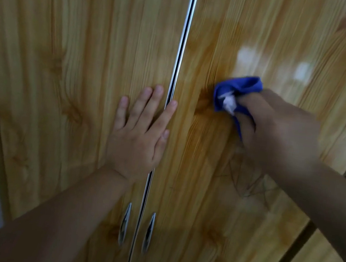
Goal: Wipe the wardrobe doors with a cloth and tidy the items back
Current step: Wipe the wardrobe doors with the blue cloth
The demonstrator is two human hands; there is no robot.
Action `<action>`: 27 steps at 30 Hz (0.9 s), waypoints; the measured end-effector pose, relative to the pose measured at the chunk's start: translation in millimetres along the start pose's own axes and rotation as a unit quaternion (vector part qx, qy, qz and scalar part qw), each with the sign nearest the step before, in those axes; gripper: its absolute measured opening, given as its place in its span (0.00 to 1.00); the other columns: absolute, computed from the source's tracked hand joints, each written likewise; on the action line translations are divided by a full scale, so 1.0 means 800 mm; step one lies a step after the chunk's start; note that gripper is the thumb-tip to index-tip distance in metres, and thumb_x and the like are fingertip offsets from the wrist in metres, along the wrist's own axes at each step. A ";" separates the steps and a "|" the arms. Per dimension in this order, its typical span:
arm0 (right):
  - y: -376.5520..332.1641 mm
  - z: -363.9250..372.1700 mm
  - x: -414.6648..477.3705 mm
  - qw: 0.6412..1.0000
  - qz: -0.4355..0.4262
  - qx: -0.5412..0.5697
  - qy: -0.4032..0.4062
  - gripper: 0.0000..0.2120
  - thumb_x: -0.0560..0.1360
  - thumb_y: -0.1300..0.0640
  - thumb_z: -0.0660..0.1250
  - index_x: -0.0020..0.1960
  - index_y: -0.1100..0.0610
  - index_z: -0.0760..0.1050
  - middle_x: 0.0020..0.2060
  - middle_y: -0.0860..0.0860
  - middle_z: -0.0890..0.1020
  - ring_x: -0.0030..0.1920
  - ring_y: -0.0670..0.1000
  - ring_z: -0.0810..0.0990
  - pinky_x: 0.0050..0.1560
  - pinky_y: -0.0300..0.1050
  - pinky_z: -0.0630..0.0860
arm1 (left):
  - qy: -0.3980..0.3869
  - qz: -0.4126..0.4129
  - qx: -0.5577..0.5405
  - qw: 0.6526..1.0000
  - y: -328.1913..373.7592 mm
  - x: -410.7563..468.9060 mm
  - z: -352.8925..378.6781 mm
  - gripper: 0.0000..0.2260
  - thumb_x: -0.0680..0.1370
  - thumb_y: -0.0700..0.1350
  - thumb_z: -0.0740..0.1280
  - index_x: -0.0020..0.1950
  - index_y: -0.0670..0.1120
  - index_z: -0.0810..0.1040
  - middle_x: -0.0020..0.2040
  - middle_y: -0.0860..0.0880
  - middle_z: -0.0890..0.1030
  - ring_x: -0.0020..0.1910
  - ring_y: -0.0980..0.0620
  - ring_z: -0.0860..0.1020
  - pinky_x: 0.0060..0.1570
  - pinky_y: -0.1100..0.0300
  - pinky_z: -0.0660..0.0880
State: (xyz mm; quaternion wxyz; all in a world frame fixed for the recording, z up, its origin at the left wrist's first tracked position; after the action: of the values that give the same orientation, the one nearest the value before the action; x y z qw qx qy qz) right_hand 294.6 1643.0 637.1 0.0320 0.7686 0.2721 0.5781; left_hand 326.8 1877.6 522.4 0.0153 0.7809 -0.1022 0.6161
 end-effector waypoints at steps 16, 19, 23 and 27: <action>-0.172 0.115 -0.198 0.980 -0.093 0.141 -0.107 0.11 0.73 0.65 0.64 0.36 0.52 0.77 0.30 0.48 0.76 0.27 0.50 0.74 0.29 0.45 0.70 | 0.016 0.010 0.002 1.000 -0.004 0.000 0.004 0.23 0.88 0.50 0.53 0.84 0.51 0.58 0.84 0.41 0.60 0.83 0.40 0.58 0.80 0.35 0.51; -0.173 0.112 -0.198 0.978 -0.087 0.148 -0.121 0.10 0.73 0.63 0.62 0.36 0.51 0.76 0.30 0.48 0.75 0.26 0.50 0.74 0.28 0.45 0.70 | 0.020 0.011 0.005 1.000 -0.003 0.001 0.004 0.23 0.88 0.49 0.54 0.84 0.51 0.59 0.83 0.41 0.61 0.83 0.41 0.58 0.80 0.35 0.51; -0.132 0.085 -0.143 0.982 -0.111 0.129 -0.083 0.09 0.76 0.63 0.65 0.40 0.53 0.79 0.32 0.50 0.76 0.27 0.51 0.74 0.28 0.46 0.68 | 0.011 0.006 0.003 1.000 -0.003 -0.002 0.003 0.24 0.88 0.50 0.53 0.85 0.51 0.56 0.84 0.42 0.59 0.84 0.43 0.56 0.81 0.36 0.50; -0.077 0.044 -0.049 0.995 -0.082 0.060 0.016 0.07 0.79 0.62 0.69 0.43 0.56 0.82 0.33 0.51 0.78 0.27 0.53 0.72 0.28 0.42 0.62 | -0.001 0.011 0.001 1.000 -0.005 -0.002 0.002 0.25 0.88 0.51 0.52 0.85 0.52 0.52 0.85 0.43 0.57 0.85 0.44 0.52 0.81 0.37 0.49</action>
State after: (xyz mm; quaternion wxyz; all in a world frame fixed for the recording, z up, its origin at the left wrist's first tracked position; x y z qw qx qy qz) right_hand 296.1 1686.9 568.6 0.0287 0.7349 0.3695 0.5680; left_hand 328.9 1881.2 520.4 0.0073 0.7801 -0.1100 0.6158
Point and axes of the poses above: each hand's wrist, its own x-axis towards the middle knuckle, its own z-axis out of the palm, y = z × x, the point moved 3 cm from there along x, towards the middle knuckle
